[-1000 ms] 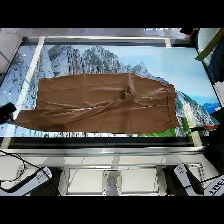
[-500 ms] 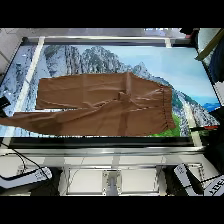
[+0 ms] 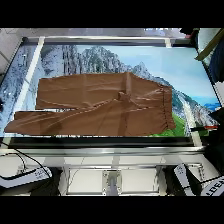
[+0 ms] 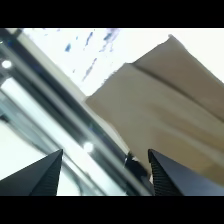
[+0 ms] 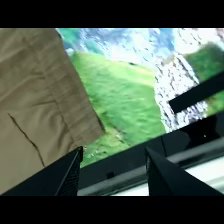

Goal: Fold the clothes and pants, and hang the long-sleeved shirts on hangers.

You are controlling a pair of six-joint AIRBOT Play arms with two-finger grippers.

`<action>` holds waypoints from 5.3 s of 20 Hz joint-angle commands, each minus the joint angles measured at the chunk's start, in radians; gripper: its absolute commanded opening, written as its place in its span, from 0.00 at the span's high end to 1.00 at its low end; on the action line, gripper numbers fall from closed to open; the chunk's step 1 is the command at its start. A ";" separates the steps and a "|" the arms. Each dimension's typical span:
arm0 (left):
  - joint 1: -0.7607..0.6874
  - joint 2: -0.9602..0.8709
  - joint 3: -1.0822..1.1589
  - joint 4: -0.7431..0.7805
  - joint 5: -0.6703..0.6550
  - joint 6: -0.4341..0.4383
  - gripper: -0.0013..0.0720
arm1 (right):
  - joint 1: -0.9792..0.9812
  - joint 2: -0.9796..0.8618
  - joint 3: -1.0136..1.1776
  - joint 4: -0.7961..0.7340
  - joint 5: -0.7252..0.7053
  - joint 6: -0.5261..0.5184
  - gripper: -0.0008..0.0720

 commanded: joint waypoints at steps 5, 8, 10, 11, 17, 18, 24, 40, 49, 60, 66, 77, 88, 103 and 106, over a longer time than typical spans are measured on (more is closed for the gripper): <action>0.350 0.161 -0.370 -0.136 0.116 -0.082 0.16 | -0.111 0.065 -0.341 0.195 -0.095 -0.014 0.27; 0.391 0.165 -0.473 -0.413 0.260 -0.075 0.16 | -0.110 0.006 -0.420 0.325 -0.108 -0.012 0.22; 0.374 0.164 -0.507 -0.490 0.316 -0.039 0.16 | -0.084 -0.021 -0.458 0.348 -0.112 -0.014 0.22; 0.361 0.164 -0.512 -0.486 0.325 -0.032 0.16 | -0.059 -0.028 -0.477 0.336 -0.123 -0.014 0.22; 0.363 0.155 -0.533 -0.480 0.322 -0.014 0.16 | 0.010 -0.028 -0.510 0.337 -0.187 -0.014 0.22; 0.371 0.151 -0.539 -0.481 0.332 -0.015 0.16 | 0.010 -0.028 -0.510 0.337 -0.178 -0.014 0.22; 0.534 0.146 -0.540 -0.955 0.358 0.307 0.16 | 0.010 -0.028 -0.510 0.337 -0.134 -0.014 0.22; 0.715 -0.208 -0.538 -1.221 0.177 0.704 0.08 | 0.010 -0.010 -0.510 0.399 -0.100 -0.013 0.22; 0.579 -0.208 -0.538 -1.221 0.301 0.703 0.13 | 0.010 -0.002 -0.510 0.401 -0.122 -0.013 0.22; 0.526 -0.208 -0.538 -1.222 0.302 0.700 0.97 | 0.008 -0.006 -0.541 0.330 -0.224 0.076 0.22; 0.526 -0.206 -0.538 -1.233 0.280 0.700 0.97 | 0.008 -0.051 -0.704 0.419 -0.340 0.019 0.22; 0.526 -0.206 -0.538 -1.233 0.277 0.700 0.97 | 0.298 -0.192 -0.706 0.613 -0.668 -0.011 0.25; 0.526 -0.059 -0.504 -1.107 0.257 0.690 0.97 | 0.306 -0.048 -0.581 0.583 -0.589 0.002 0.93; 0.349 0.378 -0.475 -0.906 0.160 0.594 0.97 | 0.000 0.507 -0.346 -0.103 -0.219 0.259 0.93; 0.144 0.351 -0.425 -0.832 0.316 0.550 0.98 | 0.000 0.415 -0.331 0.026 -0.260 0.247 0.93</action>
